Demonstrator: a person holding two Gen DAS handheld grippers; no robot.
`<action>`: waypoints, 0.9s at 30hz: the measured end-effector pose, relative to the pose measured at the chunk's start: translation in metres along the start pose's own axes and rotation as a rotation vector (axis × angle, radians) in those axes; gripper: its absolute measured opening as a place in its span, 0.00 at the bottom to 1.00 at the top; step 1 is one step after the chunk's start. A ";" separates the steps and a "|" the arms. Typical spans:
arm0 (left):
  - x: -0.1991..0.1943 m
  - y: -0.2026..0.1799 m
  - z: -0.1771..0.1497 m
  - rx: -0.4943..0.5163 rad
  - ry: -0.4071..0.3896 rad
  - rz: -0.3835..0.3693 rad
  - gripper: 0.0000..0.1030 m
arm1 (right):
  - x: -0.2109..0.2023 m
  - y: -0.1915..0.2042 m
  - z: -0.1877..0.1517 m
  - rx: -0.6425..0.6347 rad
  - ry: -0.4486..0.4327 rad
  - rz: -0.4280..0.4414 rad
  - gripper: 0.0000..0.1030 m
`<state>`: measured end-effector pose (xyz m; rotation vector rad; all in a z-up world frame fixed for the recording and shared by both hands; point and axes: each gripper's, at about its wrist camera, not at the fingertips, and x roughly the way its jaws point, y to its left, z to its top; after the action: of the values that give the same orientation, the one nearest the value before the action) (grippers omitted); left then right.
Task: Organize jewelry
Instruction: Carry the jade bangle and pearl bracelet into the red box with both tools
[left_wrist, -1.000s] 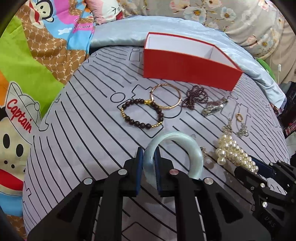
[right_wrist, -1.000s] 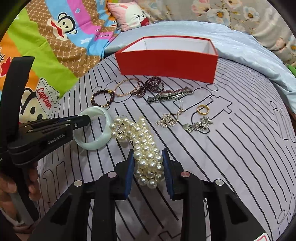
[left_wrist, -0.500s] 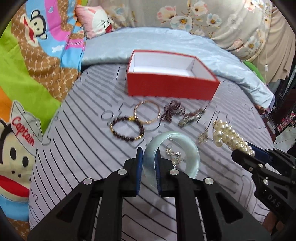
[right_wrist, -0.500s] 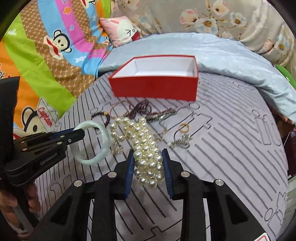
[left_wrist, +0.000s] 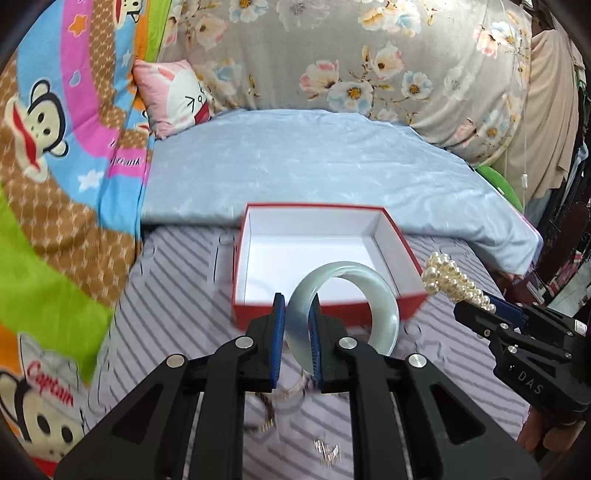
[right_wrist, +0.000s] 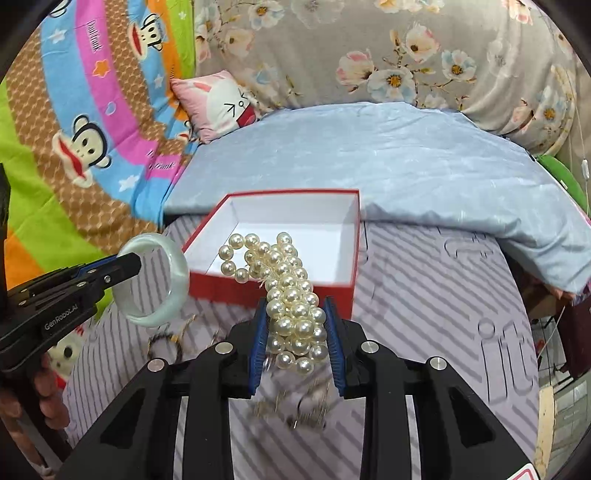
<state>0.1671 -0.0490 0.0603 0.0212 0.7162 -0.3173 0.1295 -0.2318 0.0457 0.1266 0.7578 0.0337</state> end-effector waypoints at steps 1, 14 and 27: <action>0.009 0.000 0.010 0.003 -0.008 0.001 0.12 | 0.010 -0.003 0.010 0.003 0.001 -0.003 0.27; 0.145 0.012 0.072 -0.027 0.062 0.014 0.12 | 0.137 -0.021 0.076 0.018 0.098 -0.032 0.27; 0.195 0.021 0.072 -0.031 0.129 0.046 0.12 | 0.181 -0.021 0.080 -0.004 0.169 -0.072 0.29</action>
<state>0.3580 -0.0924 -0.0137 0.0288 0.8473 -0.2625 0.3154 -0.2473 -0.0236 0.0933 0.9309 -0.0225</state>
